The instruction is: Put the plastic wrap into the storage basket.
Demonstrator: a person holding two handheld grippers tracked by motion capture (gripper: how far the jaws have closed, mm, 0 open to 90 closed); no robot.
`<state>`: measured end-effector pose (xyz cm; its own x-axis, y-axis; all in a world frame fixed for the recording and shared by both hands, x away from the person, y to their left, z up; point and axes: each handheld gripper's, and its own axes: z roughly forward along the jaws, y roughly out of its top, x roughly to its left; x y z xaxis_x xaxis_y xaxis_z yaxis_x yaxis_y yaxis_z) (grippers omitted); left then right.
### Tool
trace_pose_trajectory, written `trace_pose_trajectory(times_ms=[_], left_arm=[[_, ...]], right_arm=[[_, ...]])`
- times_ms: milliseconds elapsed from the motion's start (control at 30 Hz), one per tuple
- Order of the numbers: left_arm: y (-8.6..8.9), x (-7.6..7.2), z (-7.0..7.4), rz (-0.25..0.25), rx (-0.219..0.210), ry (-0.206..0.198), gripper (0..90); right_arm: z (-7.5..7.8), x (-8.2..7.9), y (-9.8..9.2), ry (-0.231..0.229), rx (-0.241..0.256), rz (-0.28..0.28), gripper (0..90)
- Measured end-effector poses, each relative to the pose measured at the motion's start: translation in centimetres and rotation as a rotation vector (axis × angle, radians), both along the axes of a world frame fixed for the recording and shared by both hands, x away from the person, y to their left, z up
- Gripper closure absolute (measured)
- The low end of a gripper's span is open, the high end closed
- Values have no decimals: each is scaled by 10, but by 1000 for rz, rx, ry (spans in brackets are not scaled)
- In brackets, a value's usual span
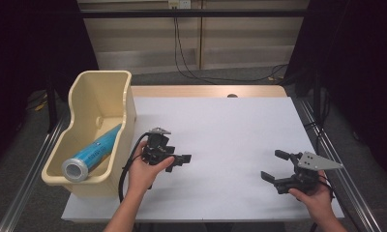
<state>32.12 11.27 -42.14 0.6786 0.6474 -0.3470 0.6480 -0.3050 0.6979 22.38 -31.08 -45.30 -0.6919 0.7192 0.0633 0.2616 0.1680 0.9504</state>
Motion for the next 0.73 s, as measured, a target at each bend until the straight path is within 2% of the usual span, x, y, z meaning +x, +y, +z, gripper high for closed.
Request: trace_pose_trajectory(times_ms=[133, 233, 300, 367, 433, 467, 533, 700, 733], left_arm=[[9, -11, -6, 0, -32, -99, 210], [15, -16, -7, 1, -69, -148, 210], [17, -19, -6, -1, -74, -190, 211], [19, -22, -6, -6, -78, -252, 205], [21, -25, -8, -2, -99, -270, 205], [21, -25, -9, -2, -86, -269, 203], [22, -25, -11, -4, -87, -261, 201], [22, -26, -10, -5, -94, -277, 191], [22, -25, -11, -8, -80, -278, 186]], right_arm=[[0, 0, 0, 0, 0, 1, 41], [0, 0, 0, -1, -1, 1, 41], [0, 1, 0, 0, -1, 0, 41], [0, 0, 1, 0, 0, 1, 41], [0, 0, 1, -1, -2, 4, 41], [0, 0, 1, -2, -2, 3, 41], [0, 0, 1, -2, 0, 2, 41], [-1, 1, 1, 2, -4, 4, 40], [-1, 1, 1, 2, -5, 4, 40]])
